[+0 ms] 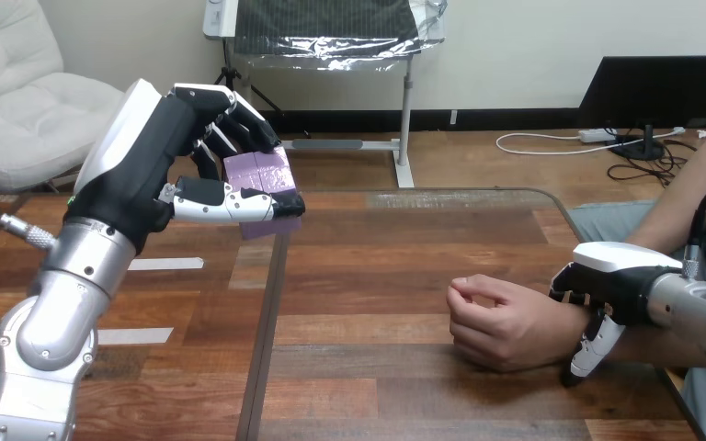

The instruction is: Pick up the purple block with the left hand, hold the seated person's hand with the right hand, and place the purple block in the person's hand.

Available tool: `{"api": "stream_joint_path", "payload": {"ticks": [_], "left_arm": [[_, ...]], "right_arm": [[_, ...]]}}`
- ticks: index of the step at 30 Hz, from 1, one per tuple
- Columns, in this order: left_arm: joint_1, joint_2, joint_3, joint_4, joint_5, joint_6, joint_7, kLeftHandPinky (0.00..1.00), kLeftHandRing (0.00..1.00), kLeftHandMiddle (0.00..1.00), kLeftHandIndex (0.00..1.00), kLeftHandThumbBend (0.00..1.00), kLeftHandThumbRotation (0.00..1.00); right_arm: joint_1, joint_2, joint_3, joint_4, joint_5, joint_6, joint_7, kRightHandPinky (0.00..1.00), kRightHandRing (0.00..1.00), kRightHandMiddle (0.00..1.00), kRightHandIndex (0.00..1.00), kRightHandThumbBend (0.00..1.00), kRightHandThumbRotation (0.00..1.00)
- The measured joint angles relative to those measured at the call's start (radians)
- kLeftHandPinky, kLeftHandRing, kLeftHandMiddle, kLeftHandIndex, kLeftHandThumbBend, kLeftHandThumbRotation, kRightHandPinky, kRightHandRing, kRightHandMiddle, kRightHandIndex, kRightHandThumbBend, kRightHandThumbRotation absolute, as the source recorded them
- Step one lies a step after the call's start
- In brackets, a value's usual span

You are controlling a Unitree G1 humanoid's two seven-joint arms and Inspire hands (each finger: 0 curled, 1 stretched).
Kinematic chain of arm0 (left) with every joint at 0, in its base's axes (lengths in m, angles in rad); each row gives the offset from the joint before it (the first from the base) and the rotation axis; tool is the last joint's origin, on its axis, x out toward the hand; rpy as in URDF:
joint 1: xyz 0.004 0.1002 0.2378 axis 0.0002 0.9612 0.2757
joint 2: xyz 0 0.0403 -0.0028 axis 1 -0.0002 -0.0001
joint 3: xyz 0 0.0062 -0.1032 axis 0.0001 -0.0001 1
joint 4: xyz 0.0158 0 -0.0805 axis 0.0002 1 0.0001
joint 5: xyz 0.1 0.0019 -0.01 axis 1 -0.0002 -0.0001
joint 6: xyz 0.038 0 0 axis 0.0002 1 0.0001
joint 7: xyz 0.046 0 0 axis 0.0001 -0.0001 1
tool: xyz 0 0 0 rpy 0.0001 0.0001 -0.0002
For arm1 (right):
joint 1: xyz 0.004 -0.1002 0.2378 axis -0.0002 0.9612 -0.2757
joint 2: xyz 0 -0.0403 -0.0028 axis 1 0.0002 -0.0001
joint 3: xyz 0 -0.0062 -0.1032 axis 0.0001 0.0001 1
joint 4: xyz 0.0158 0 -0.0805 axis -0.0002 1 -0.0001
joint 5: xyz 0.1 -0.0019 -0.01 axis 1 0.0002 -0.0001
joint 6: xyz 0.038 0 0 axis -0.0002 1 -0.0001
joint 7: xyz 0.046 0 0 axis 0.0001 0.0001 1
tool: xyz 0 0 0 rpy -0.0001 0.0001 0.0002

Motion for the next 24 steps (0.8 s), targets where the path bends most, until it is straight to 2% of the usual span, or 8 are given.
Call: {"api": "stream_joint_path", "payload": {"ticks": [12,20,24], "left_arm": [[0.000,0.000,0.000,0.000,-0.006,-0.005,0.000,0.29,0.36,0.42,0.43,0.61,0.00],[0.000,0.000,0.000,0.000,-0.016,-0.005,0.000,0.29,0.36,0.42,0.43,0.60,0.00],[0.000,0.000,0.000,0.000,-0.017,-0.005,0.000,0.28,0.36,0.42,0.43,0.61,0.00]], "right_arm": [[-0.013,0.002,0.021,0.000,-0.004,0.029,0.010,0.37,0.50,0.56,0.63,0.90,0.00],[-0.026,0.007,0.038,0.000,-0.009,0.051,0.020,0.37,0.51,0.58,0.57,0.89,0.00],[-0.030,0.008,0.044,-0.001,-0.009,0.056,0.026,0.41,0.55,0.59,0.52,0.89,0.00]]}}
